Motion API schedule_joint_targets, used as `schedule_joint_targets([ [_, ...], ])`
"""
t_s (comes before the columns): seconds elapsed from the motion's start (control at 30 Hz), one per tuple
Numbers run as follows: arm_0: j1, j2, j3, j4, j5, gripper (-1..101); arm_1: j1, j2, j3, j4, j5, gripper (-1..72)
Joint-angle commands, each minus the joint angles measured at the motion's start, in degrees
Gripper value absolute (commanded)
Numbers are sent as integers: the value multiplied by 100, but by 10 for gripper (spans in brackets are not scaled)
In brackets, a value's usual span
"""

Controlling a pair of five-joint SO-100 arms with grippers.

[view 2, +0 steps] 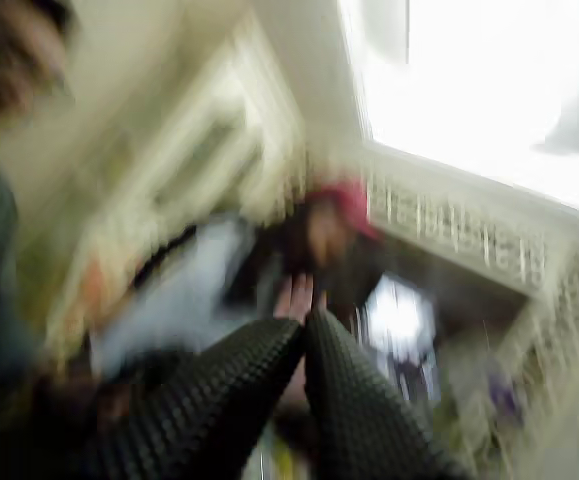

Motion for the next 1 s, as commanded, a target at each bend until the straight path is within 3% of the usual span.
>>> schedule_joint_targets([
  [0.0,35,149,70,-44,-53,0,545,-949,-1213,1063,-70,-5],
  [0.03,35,149,70,-44,-53,0,378,-747,-1011,545,-229,-5],
  [0.07,35,149,70,-44,-53,0,-158,-299,-387,-439,-571,-5],
  [0.1,35,149,70,-44,-53,0,-694,-105,9,-993,-914,-5],
  [0.13,35,149,70,-44,-53,0,870,-932,-668,123,97,-5],
  [0.17,35,149,70,-44,-44,0,1811,-1898,-1608,1688,633,-5],
  [0.23,35,149,70,-44,-44,0,1705,-2021,-1696,1327,475,-5],
  [0.3,35,149,70,-44,-44,0,-26,-1740,-2276,202,-1055,-5],
  [0.33,35,149,70,-44,-44,0,-369,-1714,-2285,316,-1116,-5],
  [0.37,35,149,70,-44,-35,0,1890,-2654,-2883,2127,149,-5],
  [0.4,35,149,70,-44,-26,0,2224,-2777,-2399,2514,308,-5],
  [0.43,35,149,70,-44,-35,0,2109,-2408,-2101,1907,70,-5],
  [0.5,35,149,70,-44,-35,0,756,-1380,-1978,352,-932,-5],
  [0.53,35,149,70,-44,-35,0,-53,-949,-1793,44,-1187,-5],
  [0.57,35,149,70,-44,-35,0,26,-932,-1723,325,-940,-5],
  [0.6,35,149,70,-44,-26,0,1283,-958,-1213,967,-70,-5],
  [0.63,35,149,70,-44,-26,0,1907,-1046,-896,1652,369,-5],
  [0.67,35,149,70,-44,-26,0,1881,-765,141,1775,668,-5],
  [0.7,35,149,70,-44,-35,0,1696,-668,-35,1564,510,-5],
  [0.77,26,149,70,-44,-53,0,-193,79,-316,-123,-923,-5],
  [0.8,26,149,70,-44,-53,0,-870,352,-272,-255,-1195,-5],
  [0.83,26,149,70,-44,-53,0,-545,659,158,18,-694,-5],
  [0.9,26,149,70,-44,-44,0,1099,598,659,932,483,-5],
  [0.97,18,149,70,-44,-53,0,773,1055,1178,650,483,-5],
])
